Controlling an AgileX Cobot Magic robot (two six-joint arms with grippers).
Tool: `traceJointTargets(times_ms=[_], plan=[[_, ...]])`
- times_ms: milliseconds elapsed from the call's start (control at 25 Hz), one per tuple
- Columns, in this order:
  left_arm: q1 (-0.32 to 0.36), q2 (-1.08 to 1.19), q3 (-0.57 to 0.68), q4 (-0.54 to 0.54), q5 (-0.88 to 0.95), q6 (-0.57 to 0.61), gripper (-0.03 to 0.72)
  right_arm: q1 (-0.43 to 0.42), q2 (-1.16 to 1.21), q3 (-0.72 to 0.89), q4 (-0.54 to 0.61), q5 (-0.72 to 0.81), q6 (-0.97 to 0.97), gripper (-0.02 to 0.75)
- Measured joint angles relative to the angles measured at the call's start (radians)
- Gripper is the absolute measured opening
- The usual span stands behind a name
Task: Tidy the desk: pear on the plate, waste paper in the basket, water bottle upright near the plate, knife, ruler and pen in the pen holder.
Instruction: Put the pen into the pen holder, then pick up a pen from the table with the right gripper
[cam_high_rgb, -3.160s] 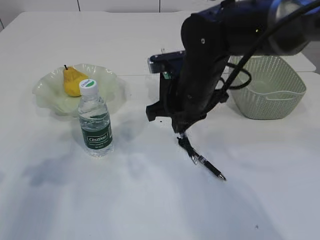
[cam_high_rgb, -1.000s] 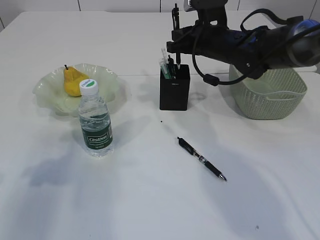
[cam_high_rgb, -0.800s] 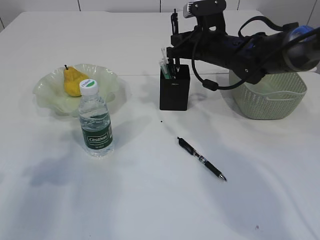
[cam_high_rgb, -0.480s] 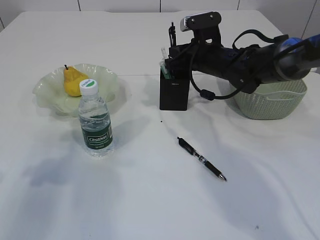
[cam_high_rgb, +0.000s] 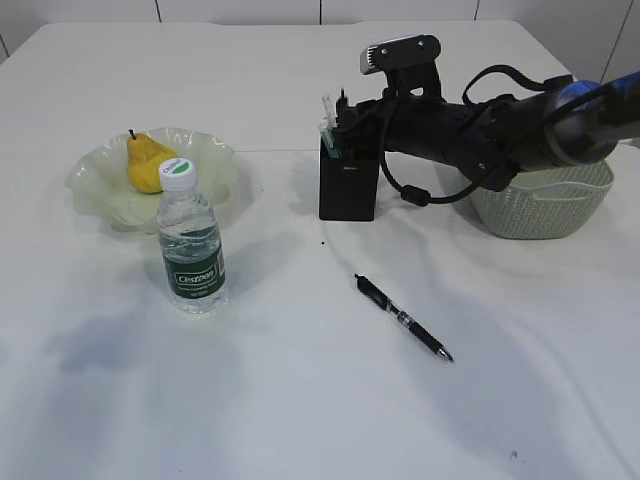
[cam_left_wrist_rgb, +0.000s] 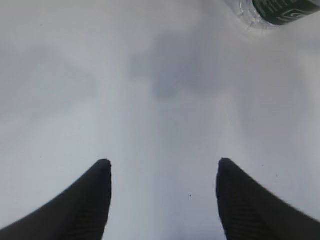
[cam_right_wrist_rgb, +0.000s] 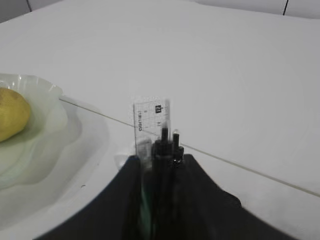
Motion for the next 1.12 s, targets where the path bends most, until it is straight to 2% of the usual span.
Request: traceJointTargets(times_ms=[120, 400, 560, 680, 840, 1000, 1040, 1120], plan=[[0.0, 0.0, 0.0, 0.0, 0.0, 0.0, 0.467, 0.0, 0.0, 0.0, 0.0, 0.0, 0.0, 0.263], [0.0, 0.0, 0.0, 0.0, 0.0, 0.0, 0.467, 0.0, -0.017, 0.0, -0.004, -0.023, 0.069, 0.284], [0.0, 0.0, 0.0, 0.0, 0.0, 0.0, 0.467, 0.0, -0.083, 0.0, -0.108, 0.03, 0.192, 0.284], [0.0, 0.0, 0.0, 0.0, 0.0, 0.0, 0.467, 0.0, -0.146, 0.0, -0.304, 0.13, 0.385, 0.284], [0.0, 0.0, 0.0, 0.0, 0.0, 0.0, 0.467, 0.0, -0.221, 0.0, -0.731, 0.171, 0.756, 0.284], [0.0, 0.0, 0.0, 0.0, 0.0, 0.0, 0.467, -0.002, -0.293, 0.0, -1.177, 0.076, 1.163, 0.284], [0.0, 0.0, 0.0, 0.0, 0.0, 0.0, 0.467, -0.002, -0.301, 0.0, -1.251, 0.031, 1.264, 0.284], [0.0, 0.0, 0.0, 0.0, 0.0, 0.0, 0.467, -0.002, -0.308, 0.0, -1.32, -0.048, 1.401, 0.284]])
